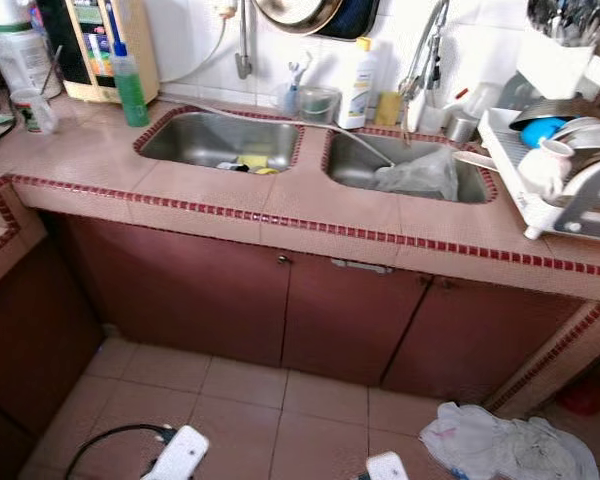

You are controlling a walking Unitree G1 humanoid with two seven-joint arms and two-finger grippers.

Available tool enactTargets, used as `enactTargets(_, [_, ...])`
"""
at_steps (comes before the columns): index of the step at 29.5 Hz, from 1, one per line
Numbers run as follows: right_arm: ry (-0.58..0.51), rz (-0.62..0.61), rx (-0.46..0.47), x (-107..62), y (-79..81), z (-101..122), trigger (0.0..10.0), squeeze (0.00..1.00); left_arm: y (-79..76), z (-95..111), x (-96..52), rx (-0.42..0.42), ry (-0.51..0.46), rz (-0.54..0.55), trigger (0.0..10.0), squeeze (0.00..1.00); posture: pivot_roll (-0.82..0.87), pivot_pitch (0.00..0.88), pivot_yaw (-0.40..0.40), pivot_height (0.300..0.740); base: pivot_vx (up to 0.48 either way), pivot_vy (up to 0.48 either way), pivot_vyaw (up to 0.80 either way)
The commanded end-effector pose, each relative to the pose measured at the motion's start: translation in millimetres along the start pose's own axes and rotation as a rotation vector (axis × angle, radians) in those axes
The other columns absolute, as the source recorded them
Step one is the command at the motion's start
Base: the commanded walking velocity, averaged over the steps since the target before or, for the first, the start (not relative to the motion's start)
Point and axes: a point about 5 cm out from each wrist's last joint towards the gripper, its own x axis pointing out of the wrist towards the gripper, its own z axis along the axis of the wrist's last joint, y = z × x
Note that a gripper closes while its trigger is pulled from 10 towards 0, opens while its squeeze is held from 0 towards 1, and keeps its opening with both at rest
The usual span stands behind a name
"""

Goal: Kitchen organization

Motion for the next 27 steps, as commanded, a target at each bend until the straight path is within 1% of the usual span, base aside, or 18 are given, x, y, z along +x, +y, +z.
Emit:
enactTargets(1, [-0.001,0.012,0.002,1.3,6.0,3.5,10.0,0.0,10.4,-2.2,-2.4,0.009,0.01,0.03,10.0,0.0,0.01,0.0,-0.069,0.74,0.0,-0.48,0.0])
enactTargets(12, [0.031,0.013,0.011,-0.6,7.1,-5.4,10.0,0.0,7.8,-3.5,-2.1,0.021,0.021,0.021,10.0,0.0,0.01,0.0,-0.068,0.74,0.0,-0.48,0.0])
enactTargets(14, [0.035,0.014,0.011,-0.8,7.0,-6.3,10.0,0.0,7.8,-3.6,-2.1,0.025,0.021,0.022,10.0,0.0,0.01,0.0,-0.068,0.74,0.0,-0.304,0.0])
enactTargets(20, [0.045,0.017,0.012,-1.3,7.7,-8.9,10.0,0.0,8.1,-6.4,-2.4,-0.016,0.039,0.03,10.0,0.0,0.01,0.0,-0.064,0.74,0.0,0.0,0.0])
enactTargets(27, [0.052,0.018,0.013,-1.8,8.2,-10.8,10.0,0.0,7.6,-5.2,-2.1,-0.016,0.034,0.017,10.0,0.0,0.01,0.0,-0.063,0.74,0.0,0.0,0.0])
